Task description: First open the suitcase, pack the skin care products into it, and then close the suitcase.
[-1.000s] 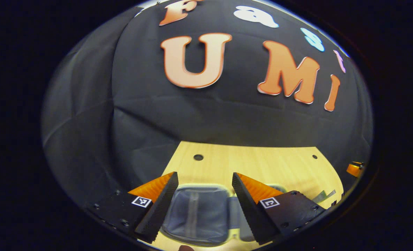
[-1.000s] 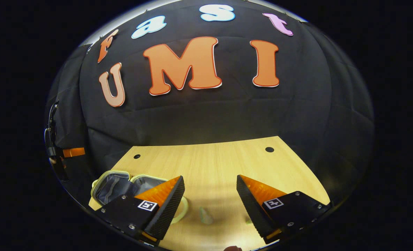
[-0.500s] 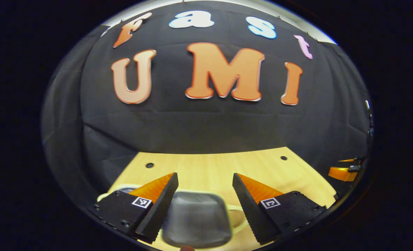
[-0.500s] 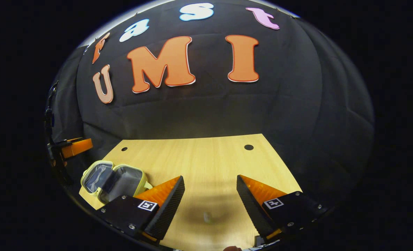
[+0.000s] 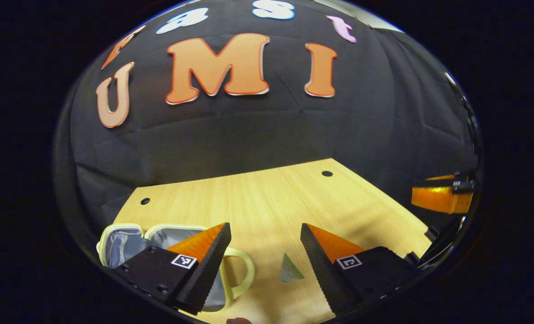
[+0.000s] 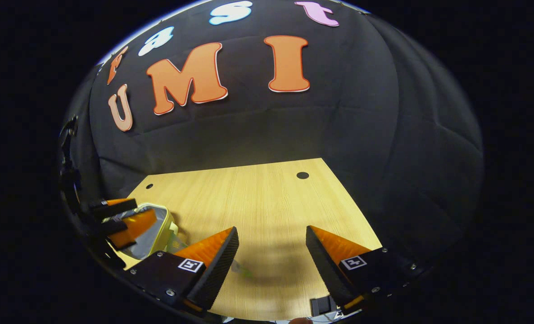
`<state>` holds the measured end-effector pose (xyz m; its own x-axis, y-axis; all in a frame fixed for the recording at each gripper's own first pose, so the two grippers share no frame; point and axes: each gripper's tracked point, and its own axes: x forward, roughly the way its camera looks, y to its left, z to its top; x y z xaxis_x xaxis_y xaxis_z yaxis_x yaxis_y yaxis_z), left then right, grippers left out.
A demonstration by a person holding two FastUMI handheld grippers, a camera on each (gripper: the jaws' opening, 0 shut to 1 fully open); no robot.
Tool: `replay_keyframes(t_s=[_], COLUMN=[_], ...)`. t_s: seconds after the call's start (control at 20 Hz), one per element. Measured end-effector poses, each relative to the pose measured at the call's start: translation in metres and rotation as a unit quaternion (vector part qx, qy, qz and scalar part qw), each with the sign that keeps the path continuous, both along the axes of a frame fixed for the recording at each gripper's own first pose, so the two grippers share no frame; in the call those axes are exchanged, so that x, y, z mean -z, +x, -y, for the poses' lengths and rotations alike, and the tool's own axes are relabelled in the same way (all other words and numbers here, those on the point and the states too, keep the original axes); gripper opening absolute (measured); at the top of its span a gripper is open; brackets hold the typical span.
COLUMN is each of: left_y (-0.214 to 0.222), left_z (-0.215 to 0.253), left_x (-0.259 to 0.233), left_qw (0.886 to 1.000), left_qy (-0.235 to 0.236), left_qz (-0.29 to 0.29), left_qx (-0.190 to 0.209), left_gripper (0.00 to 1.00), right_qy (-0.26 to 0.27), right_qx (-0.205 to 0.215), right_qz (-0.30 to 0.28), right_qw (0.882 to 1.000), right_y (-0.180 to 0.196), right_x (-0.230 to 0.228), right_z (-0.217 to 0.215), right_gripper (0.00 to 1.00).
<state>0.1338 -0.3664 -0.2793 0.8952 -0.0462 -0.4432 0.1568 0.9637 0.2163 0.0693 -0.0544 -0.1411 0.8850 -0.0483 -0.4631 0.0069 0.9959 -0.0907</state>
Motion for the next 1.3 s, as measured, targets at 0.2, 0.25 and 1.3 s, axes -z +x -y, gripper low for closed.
replay_keyframes(t_s=[0.2,0.25,1.3], left_y=[0.004,0.004,-0.017], left_z=[0.002,-0.003,-0.012], left_x=[0.059,0.073,0.141], left_qw=[0.999,0.999,0.990], left_qy=[0.027,0.037,-0.004], left_qz=[-0.024,-0.032,-0.133], left_qx=[-0.014,-0.018,-0.040], left_gripper=[0.99,0.99,0.36], right_qy=[-0.013,-0.016,-0.019], right_qx=[0.012,0.014,-0.008], right_qz=[-0.009,-0.013,-0.044], right_qw=[1.000,1.000,0.999], right_y=[-0.006,-0.008,-0.017], right_x=[0.002,0.004,0.031], right_z=[0.018,0.021,-0.009], right_gripper=[0.95,0.95,0.96])
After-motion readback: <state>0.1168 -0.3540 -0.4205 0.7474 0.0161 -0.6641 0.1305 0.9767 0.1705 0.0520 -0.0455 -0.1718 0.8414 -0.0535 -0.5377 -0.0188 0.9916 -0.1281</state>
